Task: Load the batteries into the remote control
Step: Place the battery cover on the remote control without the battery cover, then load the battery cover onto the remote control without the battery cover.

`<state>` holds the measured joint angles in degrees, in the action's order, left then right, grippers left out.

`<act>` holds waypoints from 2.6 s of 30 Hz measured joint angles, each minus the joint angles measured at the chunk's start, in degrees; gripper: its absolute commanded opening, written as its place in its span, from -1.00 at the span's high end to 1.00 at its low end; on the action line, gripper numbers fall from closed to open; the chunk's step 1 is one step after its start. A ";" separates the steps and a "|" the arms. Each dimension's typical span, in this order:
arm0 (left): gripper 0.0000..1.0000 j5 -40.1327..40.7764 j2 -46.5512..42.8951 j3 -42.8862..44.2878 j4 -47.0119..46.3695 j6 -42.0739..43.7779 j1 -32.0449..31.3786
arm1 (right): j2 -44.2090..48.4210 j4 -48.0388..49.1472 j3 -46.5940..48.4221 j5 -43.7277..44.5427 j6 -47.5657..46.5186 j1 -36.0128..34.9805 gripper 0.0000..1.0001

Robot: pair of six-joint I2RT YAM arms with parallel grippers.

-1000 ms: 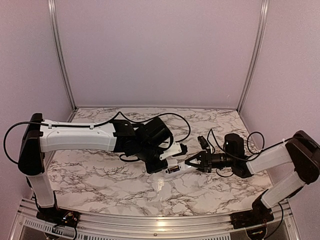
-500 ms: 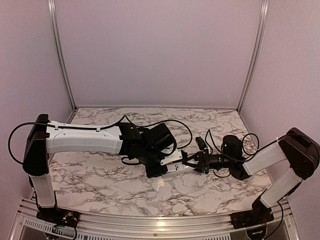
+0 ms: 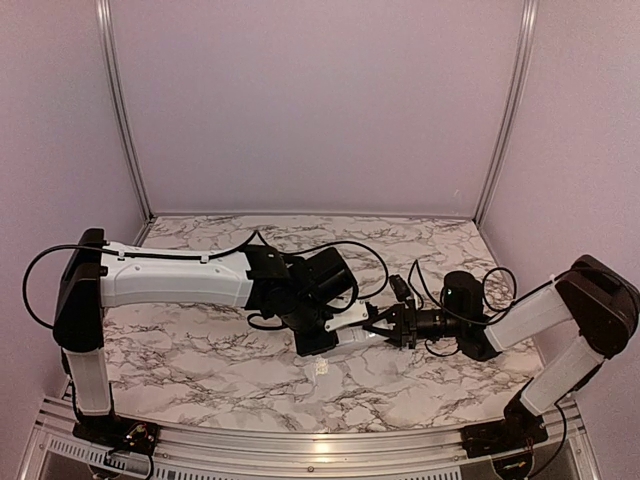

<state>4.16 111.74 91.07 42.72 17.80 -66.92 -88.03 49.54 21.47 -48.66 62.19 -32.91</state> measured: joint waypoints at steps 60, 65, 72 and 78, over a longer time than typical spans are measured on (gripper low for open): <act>-0.29 -3.50 -2.08 -0.92 1.07 2.27 -0.02 | -0.85 7.69 -1.95 -1.60 4.31 -0.07 1.00; -0.50 -3.26 -5.25 -2.54 -0.50 1.73 0.74 | -1.25 10.88 -2.16 -1.84 5.79 -0.07 1.00; -0.98 -3.78 -17.86 -10.21 -9.31 0.28 1.79 | -1.22 13.14 -2.58 -2.21 7.23 0.09 1.00; -0.98 -1.31 -32.20 -23.71 -23.56 -4.55 2.95 | -0.24 13.62 -2.58 -3.06 7.26 0.20 1.00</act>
<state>2.85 79.55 67.35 19.16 13.26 -63.96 -88.27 63.16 18.90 -51.72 69.45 -32.71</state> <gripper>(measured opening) 0.988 0.189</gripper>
